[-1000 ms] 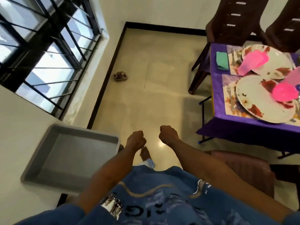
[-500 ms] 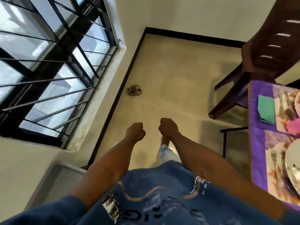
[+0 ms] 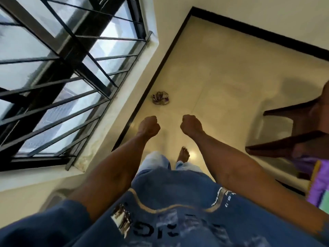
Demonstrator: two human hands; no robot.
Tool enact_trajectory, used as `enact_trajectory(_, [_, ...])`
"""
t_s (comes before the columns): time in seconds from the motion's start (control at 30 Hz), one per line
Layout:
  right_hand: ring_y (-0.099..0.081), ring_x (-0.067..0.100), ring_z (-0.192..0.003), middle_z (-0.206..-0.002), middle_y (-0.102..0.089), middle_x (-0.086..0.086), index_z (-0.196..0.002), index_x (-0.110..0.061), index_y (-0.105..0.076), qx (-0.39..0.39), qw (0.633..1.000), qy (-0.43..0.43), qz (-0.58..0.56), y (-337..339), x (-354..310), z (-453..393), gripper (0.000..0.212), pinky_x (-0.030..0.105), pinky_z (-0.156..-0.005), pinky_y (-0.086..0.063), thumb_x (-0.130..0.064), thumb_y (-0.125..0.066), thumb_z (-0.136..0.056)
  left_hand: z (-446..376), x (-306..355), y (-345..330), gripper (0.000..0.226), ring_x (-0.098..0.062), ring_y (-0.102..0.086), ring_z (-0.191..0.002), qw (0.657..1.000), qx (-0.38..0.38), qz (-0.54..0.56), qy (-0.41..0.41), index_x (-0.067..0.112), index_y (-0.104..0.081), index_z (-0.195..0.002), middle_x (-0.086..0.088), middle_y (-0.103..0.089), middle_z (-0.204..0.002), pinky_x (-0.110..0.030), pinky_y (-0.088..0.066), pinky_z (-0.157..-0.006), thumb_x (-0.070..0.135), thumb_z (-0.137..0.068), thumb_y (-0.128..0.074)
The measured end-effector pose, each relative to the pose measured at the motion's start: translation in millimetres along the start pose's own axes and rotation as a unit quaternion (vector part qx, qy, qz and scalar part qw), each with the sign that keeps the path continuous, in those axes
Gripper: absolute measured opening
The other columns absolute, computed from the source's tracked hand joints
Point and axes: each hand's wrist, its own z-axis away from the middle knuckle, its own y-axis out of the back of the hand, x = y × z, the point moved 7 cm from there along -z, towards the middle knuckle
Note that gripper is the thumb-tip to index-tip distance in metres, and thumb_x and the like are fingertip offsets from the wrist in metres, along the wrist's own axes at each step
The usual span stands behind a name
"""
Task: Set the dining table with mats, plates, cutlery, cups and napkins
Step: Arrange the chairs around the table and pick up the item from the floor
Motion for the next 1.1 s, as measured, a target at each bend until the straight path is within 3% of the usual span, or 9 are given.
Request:
enact_trajectory(0.17, [-0.062, 0.037, -0.095, -0.105, -0.065, 0.017, -0.097, -0.005, -0.062, -0.013, 0.999, -0.023, -0.020, 29, -13, -73, 0.021, 0.030, -0.070, -0.041, -0.004, -0.047, -0.082, -70, 2, 23, 0.017, -0.023, -0.058, -0.083, 1.000, -0.027, -0.012, 0.008, 0.009, -0.064, -0.101, -0.010, -0.066, -0.103, -0.031, -0.045, -0.064, 0.013, -0.088, -0.054])
enact_trajectory(0.27, [-0.061, 0.038, -0.098, -0.108, -0.065, 0.018, -0.100, -0.005, -0.063, -0.013, 0.998, -0.048, -0.030, 39, -18, -123, 0.024, 0.032, -0.073, -0.044, -0.005, -0.046, -0.083, -122, 3, 33, 0.020, -0.021, -0.055, -0.080, 0.999, -0.037, 0.010, 0.012, 0.007, -0.065, -0.104, -0.012, -0.067, -0.105, -0.029, -0.040, -0.056, 0.009, -0.086, -0.055])
enact_trajectory(0.4, [-0.061, 0.037, -0.100, -0.110, -0.065, 0.017, -0.101, -0.005, -0.063, -0.032, 0.995, -0.077, -0.047, 34, -23, -189, 0.024, 0.032, -0.075, -0.044, -0.005, -0.047, -0.082, -188, -1, 32, 0.028, -0.030, -0.062, -0.101, 0.997, -0.068, 0.021, 0.017, 0.011, -0.063, -0.116, -0.010, -0.065, -0.117, -0.029, -0.038, -0.065, 0.012, -0.088, -0.058])
enact_trajectory(0.5, [-0.061, 0.037, -0.099, -0.108, -0.065, 0.016, -0.102, -0.006, -0.063, -0.042, 0.994, -0.086, -0.059, 20, -25, -242, 0.024, 0.031, -0.074, -0.045, -0.006, -0.048, -0.083, -245, -10, 15, 0.030, -0.029, -0.060, -0.105, 0.995, -0.096, 0.018, 0.012, 0.007, -0.061, -0.118, -0.013, -0.062, -0.120, -0.030, -0.040, -0.069, 0.012, -0.088, -0.058])
enact_trajectory(0.7, [-0.057, 0.036, -0.114, -0.125, -0.060, 0.017, -0.131, -0.008, -0.050, -0.081, 0.993, -0.077, -0.046, -50, -3, -367, 0.041, 0.035, -0.089, -0.046, -0.011, -0.049, -0.090, -373, -47, -66, 0.041, -0.016, -0.051, -0.090, 0.989, -0.141, 0.032, 0.035, 0.013, -0.051, -0.131, -0.009, -0.056, -0.123, -0.024, -0.038, -0.062, 0.013, -0.091, -0.056])
enact_trajectory(0.8, [-0.055, 0.034, -0.118, -0.130, -0.057, 0.016, -0.137, -0.007, -0.042, -0.110, 0.991, -0.067, -0.023, -104, 20, -430, 0.047, 0.036, -0.091, -0.045, -0.009, -0.050, -0.091, -437, -74, -125, 0.051, -0.025, -0.052, -0.111, 0.988, -0.143, 0.033, 0.042, 0.013, -0.047, -0.137, -0.012, -0.050, -0.135, -0.037, -0.049, -0.083, 0.013, -0.089, -0.060])
enact_trajectory(0.93, [-0.055, 0.037, -0.115, -0.128, -0.054, 0.019, -0.135, -0.005, -0.036, -0.120, 0.991, -0.051, 0.005, -164, 42, -500, 0.050, 0.040, -0.087, -0.047, -0.010, -0.055, -0.090, -506, -112, -201, 0.058, -0.033, -0.039, -0.132, 0.981, -0.167, 0.039, 0.087, 0.018, -0.044, -0.143, -0.014, -0.038, -0.146, -0.047, -0.043, -0.104, 0.017, -0.088, -0.062])
enact_trajectory(1.0, [-0.055, 0.037, -0.115, -0.128, -0.052, 0.019, -0.137, -0.005, -0.035, -0.124, 0.991, -0.044, 0.008, -187, 45, -532, 0.053, 0.040, -0.086, -0.047, -0.012, -0.057, -0.090, -535, -126, -231, 0.060, -0.033, -0.042, -0.130, 0.976, -0.173, 0.075, 0.112, 0.022, -0.044, -0.143, -0.013, -0.041, -0.142, -0.047, -0.044, -0.103, 0.021, -0.087, -0.064])
enact_trajectory(1.1, [-0.054, 0.038, -0.116, -0.129, -0.052, 0.019, -0.136, -0.005, -0.038, -0.128, 0.991, -0.033, -0.002, -225, 44, -583, 0.049, 0.039, -0.086, -0.045, -0.013, -0.055, -0.090, -582, -147, -269, 0.047, -0.027, -0.056, -0.110, 0.943, -0.128, 0.224, 0.212, 0.011, -0.050, -0.127, -0.009, -0.056, -0.122, -0.035, -0.049, -0.090, 0.019, -0.084, -0.068])
